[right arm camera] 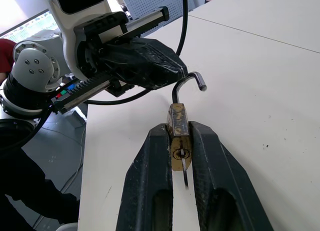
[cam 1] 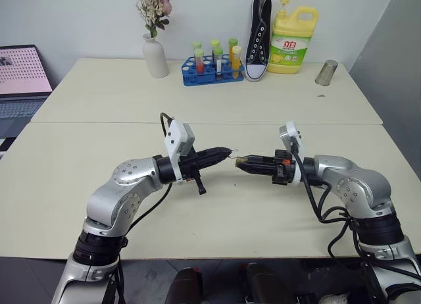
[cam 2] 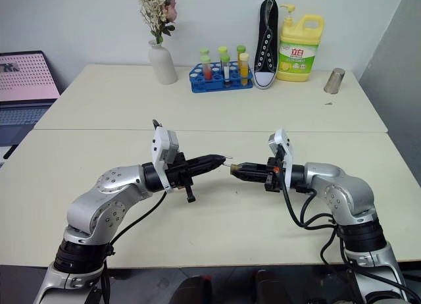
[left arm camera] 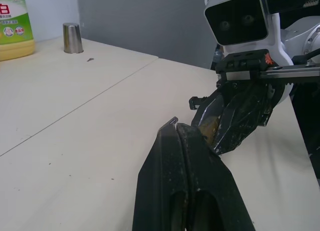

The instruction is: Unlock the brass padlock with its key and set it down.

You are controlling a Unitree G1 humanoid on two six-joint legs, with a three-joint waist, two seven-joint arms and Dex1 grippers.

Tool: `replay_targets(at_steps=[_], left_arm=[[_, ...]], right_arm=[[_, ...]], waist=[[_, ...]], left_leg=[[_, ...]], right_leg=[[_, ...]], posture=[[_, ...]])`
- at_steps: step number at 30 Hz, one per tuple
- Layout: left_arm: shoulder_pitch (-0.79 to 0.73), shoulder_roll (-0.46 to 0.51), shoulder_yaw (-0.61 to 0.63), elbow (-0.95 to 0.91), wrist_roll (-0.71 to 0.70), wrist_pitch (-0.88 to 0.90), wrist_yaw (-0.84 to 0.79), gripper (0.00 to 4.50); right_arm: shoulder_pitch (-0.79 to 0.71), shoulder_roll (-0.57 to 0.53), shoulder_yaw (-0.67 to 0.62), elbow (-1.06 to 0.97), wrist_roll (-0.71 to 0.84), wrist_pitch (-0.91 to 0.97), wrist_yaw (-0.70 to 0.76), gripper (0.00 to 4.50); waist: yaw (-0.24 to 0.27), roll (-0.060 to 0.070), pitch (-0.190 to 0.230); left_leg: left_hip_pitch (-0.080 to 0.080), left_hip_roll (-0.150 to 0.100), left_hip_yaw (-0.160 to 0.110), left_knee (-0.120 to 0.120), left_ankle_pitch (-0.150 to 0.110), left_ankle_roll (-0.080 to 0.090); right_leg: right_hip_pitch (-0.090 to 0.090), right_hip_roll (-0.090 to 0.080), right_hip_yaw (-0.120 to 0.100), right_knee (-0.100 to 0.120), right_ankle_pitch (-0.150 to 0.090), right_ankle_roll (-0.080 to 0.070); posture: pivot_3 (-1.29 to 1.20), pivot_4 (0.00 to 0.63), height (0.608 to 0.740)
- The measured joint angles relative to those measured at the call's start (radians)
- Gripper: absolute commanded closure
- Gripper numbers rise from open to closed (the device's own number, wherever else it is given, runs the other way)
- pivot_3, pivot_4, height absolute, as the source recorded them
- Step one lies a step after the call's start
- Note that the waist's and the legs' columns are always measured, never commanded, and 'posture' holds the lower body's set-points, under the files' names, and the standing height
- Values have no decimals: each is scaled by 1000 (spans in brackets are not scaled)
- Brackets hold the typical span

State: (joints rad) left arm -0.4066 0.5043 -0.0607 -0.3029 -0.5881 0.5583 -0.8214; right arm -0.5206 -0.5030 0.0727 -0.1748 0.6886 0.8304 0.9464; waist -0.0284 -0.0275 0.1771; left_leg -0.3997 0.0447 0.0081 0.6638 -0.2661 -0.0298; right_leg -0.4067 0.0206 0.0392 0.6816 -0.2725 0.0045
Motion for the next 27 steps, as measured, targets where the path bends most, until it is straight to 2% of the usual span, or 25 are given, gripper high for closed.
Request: replay_targets(at_steps=[10, 12, 15, 20, 27], left_arm=[[11, 32, 26, -8, 19, -33, -18, 4500], [31, 88, 47, -14, 52, -90, -39, 4500], [74, 156, 71, -12, 127, -192, -73, 3914], [248, 273, 43, -5, 276, -437, -203, 2353], [319, 292, 9, -6, 337, -571, -263, 34]], right_arm=[[4, 0, 1, 0, 0, 0, -2, 4319], [5, -3, 1, 0, 0, 1, -4, 4319], [6, -6, 1, 0, 0, 6, -7, 4319], [-1, -45, 27, 14, -11, 63, -12, 4319], [-30, -14, 45, 80, 3, 250, -81, 4319]], waist=[[0, 0, 0], [-2, 0, 0], [-1, 0, 0], [-1, 1, 0], [1, 1, 1]], left_leg=[[0, 0, 0, 0, 0, 0], [1, 0, 0, 0, 0, 0], [1, 1, 0, -1, 0, 0], [1, 0, 2, -1, 0, 0], [0, 1, 2, -1, 0, 0]], right_leg=[[0, 0, 0, 0, 0, 0], [0, 0, 1, 0, 0, 0], [0, 0, 0, 0, 0, 0], [-1, -4, 1, -1, 0, -1], [-1, -4, 1, -1, 0, -1]], posture=[[0, 150, 740], [0, 150, 740], [0, 150, 740], [0, 150, 740], [0, 150, 740]])
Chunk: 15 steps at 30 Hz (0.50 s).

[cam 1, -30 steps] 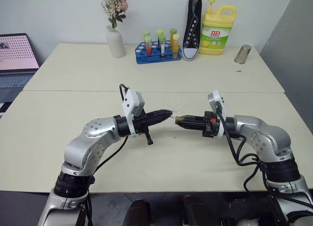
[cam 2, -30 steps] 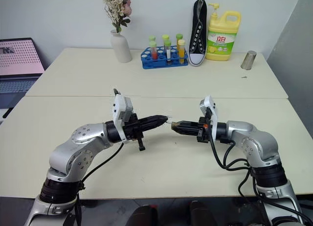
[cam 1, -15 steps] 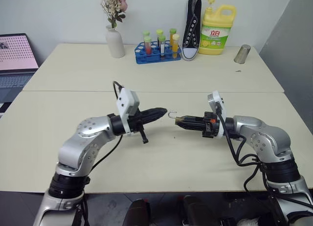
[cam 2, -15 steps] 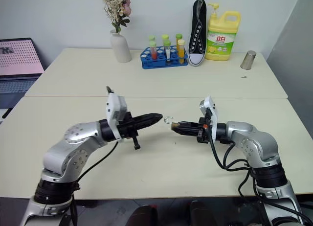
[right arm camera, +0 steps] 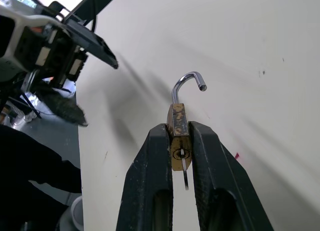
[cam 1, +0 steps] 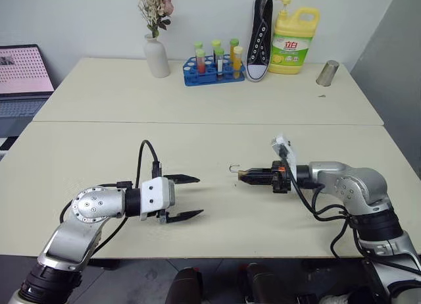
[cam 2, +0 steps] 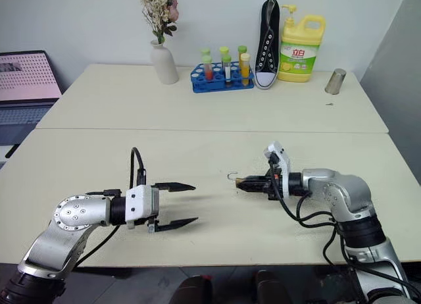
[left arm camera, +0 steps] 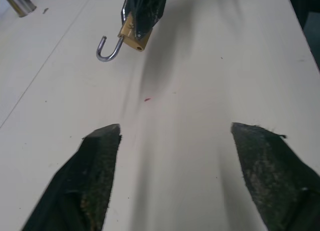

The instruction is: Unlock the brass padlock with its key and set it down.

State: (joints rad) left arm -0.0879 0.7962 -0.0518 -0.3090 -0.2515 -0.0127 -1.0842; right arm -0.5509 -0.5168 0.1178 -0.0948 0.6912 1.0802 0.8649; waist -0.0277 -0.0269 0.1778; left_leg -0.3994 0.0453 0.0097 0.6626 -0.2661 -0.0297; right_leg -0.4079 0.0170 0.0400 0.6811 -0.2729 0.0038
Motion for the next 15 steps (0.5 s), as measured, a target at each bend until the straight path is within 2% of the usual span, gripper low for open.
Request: replay_targets(at_steps=[13, 14, 15], left_arm=[[-41, -39, -35, -4, 13, 31, 45, 0], [-44, -39, -41, -8, 12, 33, 44, 0], [-44, -39, -43, -12, 12, 34, 44, 0]], right_arm=[[-55, 68, 142, 182, -124, 13, -19, 4319], [-69, 68, 143, 190, -131, 18, -17, 3759], [-76, 66, 144, 196, -134, 20, -15, 3598]], waist=[[-3, 0, 0], [-3, 0, 0], [-3, 0, 0]], left_leg=[[0, 0, 1, 0, 0, 0], [0, 0, 0, 0, 0, 0], [0, 0, 0, 0, 0, 0]], right_leg=[[0, 1, 0, 0, 0, 0], [0, 1, 0, 0, 0, 0], [0, 1, 0, 0, 0, 0]], posture=[[0, 150, 740], [0, 150, 740], [0, 150, 740]])
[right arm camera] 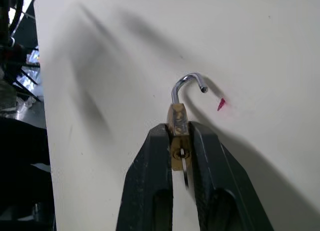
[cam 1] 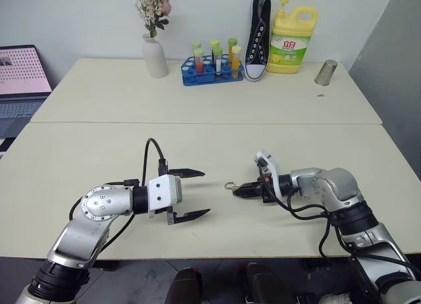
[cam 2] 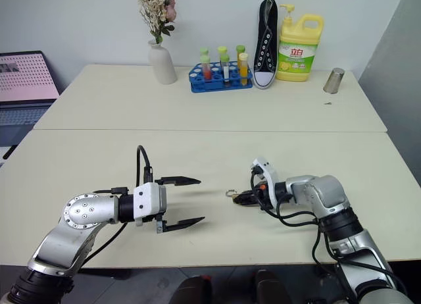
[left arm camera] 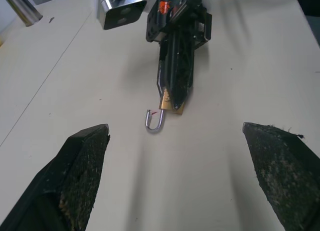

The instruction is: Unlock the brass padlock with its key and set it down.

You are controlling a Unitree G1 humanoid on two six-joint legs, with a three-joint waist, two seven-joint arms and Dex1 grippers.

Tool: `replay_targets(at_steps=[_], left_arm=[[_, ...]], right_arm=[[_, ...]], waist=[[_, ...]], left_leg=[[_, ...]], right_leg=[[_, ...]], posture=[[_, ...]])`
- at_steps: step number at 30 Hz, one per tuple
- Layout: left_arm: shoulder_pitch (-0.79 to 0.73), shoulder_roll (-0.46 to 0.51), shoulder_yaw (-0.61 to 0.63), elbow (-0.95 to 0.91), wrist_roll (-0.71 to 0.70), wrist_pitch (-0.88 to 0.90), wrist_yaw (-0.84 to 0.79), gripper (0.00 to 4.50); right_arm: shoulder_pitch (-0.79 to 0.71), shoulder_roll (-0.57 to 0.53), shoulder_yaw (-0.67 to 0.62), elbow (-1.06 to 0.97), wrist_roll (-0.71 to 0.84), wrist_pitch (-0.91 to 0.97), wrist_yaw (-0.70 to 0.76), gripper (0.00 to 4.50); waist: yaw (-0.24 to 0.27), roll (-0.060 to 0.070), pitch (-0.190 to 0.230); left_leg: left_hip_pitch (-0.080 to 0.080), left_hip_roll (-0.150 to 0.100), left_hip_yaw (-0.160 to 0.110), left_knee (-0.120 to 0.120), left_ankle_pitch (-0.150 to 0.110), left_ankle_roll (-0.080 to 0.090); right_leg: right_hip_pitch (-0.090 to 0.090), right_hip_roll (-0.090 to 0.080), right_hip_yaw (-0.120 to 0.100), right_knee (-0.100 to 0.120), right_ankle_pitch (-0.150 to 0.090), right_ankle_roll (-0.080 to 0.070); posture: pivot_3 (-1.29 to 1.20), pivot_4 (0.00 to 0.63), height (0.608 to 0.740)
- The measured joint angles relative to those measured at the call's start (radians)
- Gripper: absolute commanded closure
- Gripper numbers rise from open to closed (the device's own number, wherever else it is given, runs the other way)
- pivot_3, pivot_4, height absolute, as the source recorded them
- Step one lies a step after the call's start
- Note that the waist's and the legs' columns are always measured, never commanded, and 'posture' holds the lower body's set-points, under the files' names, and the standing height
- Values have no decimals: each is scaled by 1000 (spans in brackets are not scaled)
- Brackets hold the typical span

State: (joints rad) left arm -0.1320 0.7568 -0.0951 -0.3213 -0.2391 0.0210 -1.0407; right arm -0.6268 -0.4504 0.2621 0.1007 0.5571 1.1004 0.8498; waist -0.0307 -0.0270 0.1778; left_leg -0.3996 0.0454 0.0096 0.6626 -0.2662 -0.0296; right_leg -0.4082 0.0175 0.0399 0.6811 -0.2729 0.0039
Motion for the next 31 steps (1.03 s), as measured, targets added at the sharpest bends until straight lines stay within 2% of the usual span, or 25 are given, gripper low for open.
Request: replay_targets(at_steps=[5, 9, 11, 19, 26, 31], left_arm=[[-6, 0, -7, -3, 0, 3, -5, 0], [-8, 0, -7, -25, -36, 68, -4, 0], [-8, 0, -7, -33, -52, 100, 0, 0], [21, 8, 24, -78, -76, 263, 55, 0], [52, 5, 65, -103, -113, 269, 54, 0], [58, 9, 69, -107, -133, 274, 21, 0]], right_arm=[[-14, -20, 19, -2, -10, 0, 42, 1974], [18, -102, 60, -89, -51, -87, 76, 508], [33, -134, 79, -122, -78, -142, 89, 22], [154, -248, 31, -206, -152, -359, 124, 22], [246, -318, -82, -338, -130, -513, 221, 22], [302, -347, -84, -371, -182, -648, 266, 22]], waist=[[1, 0, 0], [5, 0, 0], [5, 0, 0], [3, -1, 0], [2, 0, 0], [2, 0, 0]], left_leg=[[0, 0, 0, 0, 0, 0], [0, -1, -1, 1, 0, 0], [1, -1, 0, 1, 0, 0], [0, 0, -1, 1, 0, 0], [0, 0, -1, 0, 0, 0], [1, 0, 0, 1, 0, 0]], right_leg=[[0, 0, 0, 0, 0, 0], [1, 0, -1, 0, -2, 4], [1, -1, 0, 0, -2, 4], [1, 0, 0, 0, -3, 5], [1, 0, -1, 0, -3, 5], [1, 0, 0, 0, -3, 5]], posture=[[0, 150, 740], [0, 150, 740], [0, 150, 740], [0, 150, 740], [0, 150, 740], [0, 150, 740]])
